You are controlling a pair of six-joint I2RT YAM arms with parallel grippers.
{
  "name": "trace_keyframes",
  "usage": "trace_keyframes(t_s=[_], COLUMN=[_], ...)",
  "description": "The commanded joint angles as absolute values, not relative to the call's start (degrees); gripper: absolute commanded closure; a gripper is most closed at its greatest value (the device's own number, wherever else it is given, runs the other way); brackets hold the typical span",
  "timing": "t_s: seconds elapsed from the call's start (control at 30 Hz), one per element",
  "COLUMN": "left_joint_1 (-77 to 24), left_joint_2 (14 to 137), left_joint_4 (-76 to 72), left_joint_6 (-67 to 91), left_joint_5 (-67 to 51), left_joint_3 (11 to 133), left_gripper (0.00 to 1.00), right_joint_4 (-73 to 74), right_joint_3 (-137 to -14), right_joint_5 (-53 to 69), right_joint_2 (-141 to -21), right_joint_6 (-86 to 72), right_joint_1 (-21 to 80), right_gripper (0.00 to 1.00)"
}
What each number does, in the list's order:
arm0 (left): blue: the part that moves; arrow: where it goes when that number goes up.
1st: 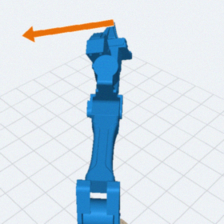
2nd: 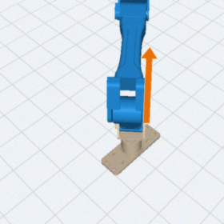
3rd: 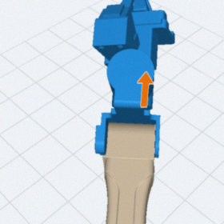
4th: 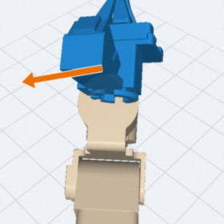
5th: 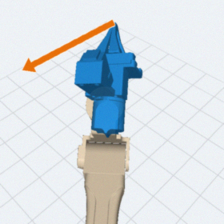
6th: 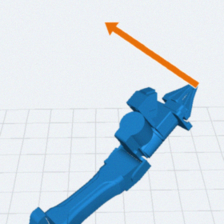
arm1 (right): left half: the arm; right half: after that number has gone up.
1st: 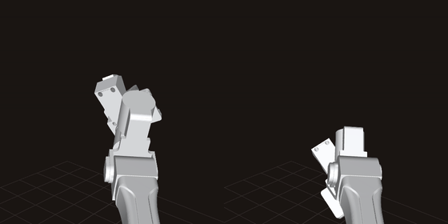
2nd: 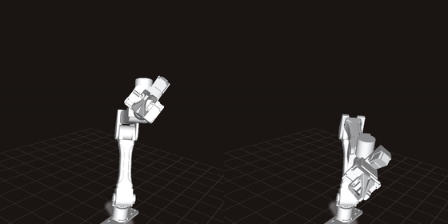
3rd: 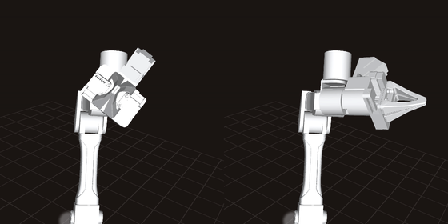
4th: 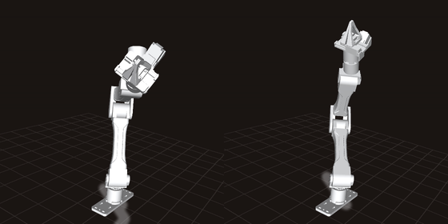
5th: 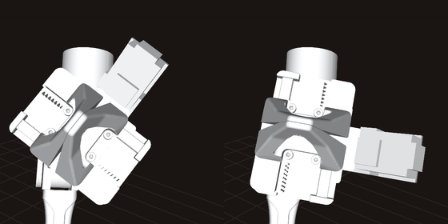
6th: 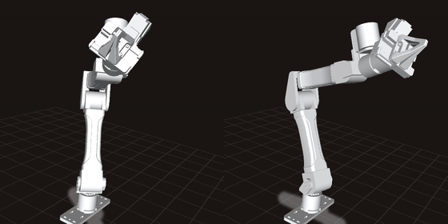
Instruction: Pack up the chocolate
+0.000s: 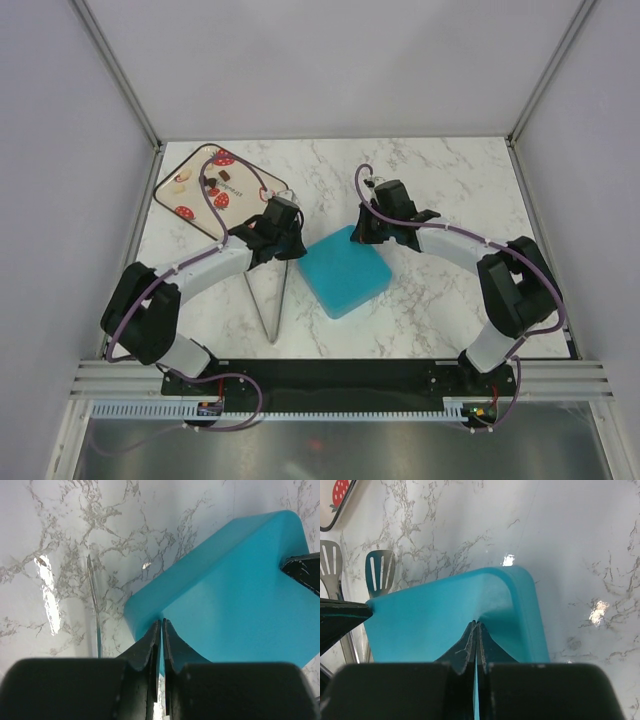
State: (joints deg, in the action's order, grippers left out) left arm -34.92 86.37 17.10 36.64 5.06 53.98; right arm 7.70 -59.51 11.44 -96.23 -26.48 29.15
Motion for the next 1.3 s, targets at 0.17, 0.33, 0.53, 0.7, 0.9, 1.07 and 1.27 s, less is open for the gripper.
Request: trace_keyframes(t_s=[0.17,0.33,0.53,0.7,0.9,1.07,1.27], left_joint_1=[-35.16,-35.16,-35.16,-35.16,-35.16,-35.16,-35.16], left_joint_2=[80.36,68.32,53.03,43.69,35.43,31.21,28.83], left_joint_4=[21.35,22.24,21.97,21.71,21.80,22.32,22.67], left_joint_6=[33.58,31.38,25.76,26.36,26.36,27.07,28.39], left_joint_5=[5.20,-1.48,-12.63,-14.59,-12.57,-12.57,-12.13], left_joint_3=[57.47,60.90,61.53,59.68,53.97,48.96,46.76], left_gripper=[0.89,0.83,0.48,0.25,0.00,0.00,0.00], right_joint_4=[12.12,16.08,21.52,32.69,36.03,36.04,35.86], right_joint_3=[-62.31,-61.36,-56.17,-56.08,-51.95,-47.55,-47.64], right_joint_5=[9.31,8.62,6.86,2.48,1.32,-1.67,-3.08], right_joint_2=[-92.73,-83.18,-66.84,-54.60,-40.27,-32.35,-30.50], right_joint_6=[-24.35,-24.17,-23.91,-22.67,-27.33,-30.06,-30.15], right_joint_1=[29.53,29.62,29.79,29.79,29.79,29.79,29.88], right_gripper=[1.00,0.95,0.54,0.12,0.02,0.02,0.02])
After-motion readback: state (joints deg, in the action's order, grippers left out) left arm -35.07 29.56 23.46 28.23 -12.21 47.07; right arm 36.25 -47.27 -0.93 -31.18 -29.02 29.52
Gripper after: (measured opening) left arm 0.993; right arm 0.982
